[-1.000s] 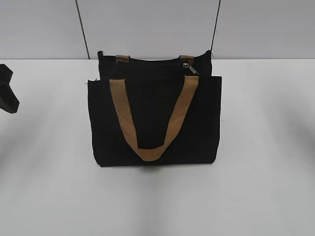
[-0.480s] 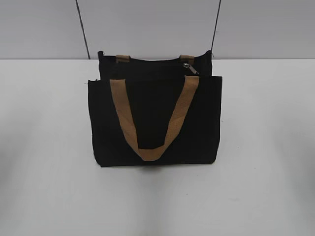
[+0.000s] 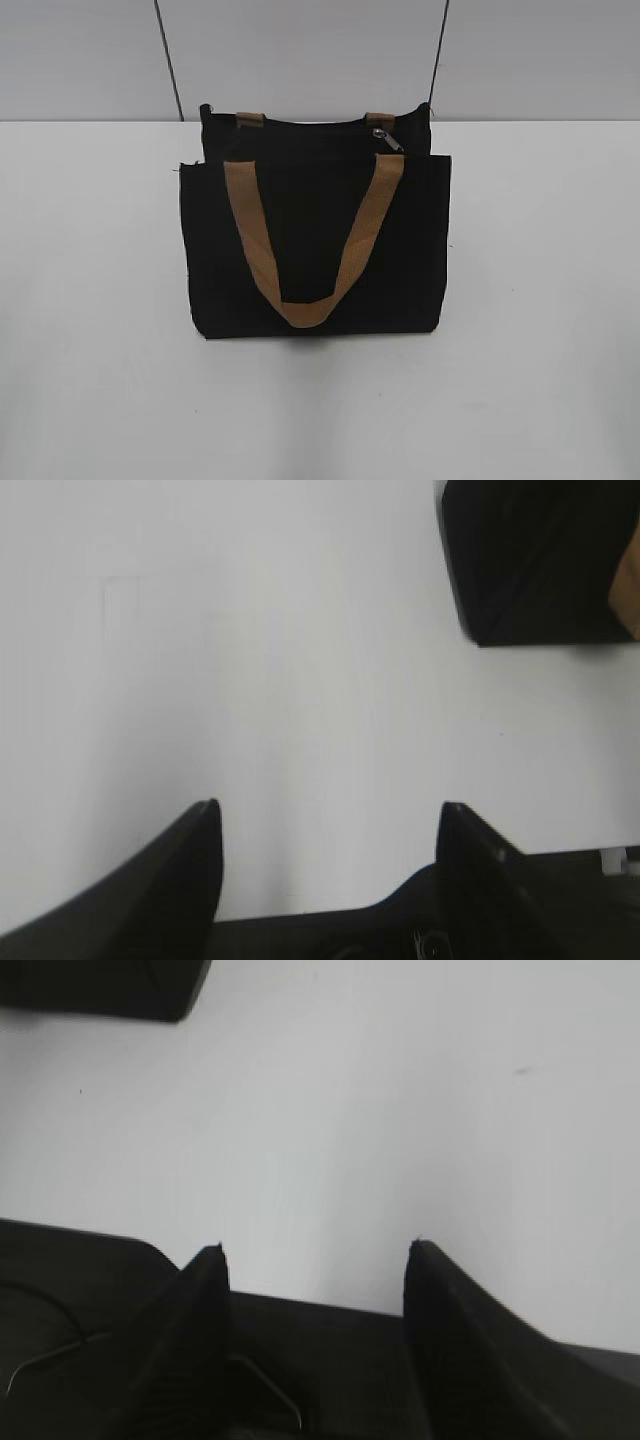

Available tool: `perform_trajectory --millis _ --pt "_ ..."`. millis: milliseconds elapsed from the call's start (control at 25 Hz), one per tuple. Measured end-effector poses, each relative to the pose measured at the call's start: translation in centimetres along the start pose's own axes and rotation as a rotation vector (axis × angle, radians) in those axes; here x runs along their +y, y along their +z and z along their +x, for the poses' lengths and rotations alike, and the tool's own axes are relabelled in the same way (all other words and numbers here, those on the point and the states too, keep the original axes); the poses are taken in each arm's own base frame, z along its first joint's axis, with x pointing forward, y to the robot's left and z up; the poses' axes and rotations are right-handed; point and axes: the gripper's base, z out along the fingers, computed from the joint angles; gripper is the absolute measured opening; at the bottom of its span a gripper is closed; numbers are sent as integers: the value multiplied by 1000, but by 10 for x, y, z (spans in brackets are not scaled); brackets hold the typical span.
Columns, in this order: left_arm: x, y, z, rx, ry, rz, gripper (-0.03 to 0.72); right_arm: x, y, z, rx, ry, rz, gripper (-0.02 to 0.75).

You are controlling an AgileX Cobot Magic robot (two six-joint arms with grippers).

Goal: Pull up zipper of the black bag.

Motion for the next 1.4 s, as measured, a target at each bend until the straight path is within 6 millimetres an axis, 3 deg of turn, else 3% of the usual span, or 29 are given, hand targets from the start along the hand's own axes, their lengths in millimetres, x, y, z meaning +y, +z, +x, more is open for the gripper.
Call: perform_trajectory --millis 200,320,600,1400 --pt "-1 -23 39 -236 20 6 502 13 -23 34 -231 -56 47 435" --pt "-2 -33 53 -359 37 3 502 15 -28 43 -287 -71 61 435" --pt "0 -31 53 -384 54 -19 502 10 -12 41 -328 -48 75 435" --pt "0 -31 54 -391 56 -20 484 11 -13 39 -345 -39 65 435"
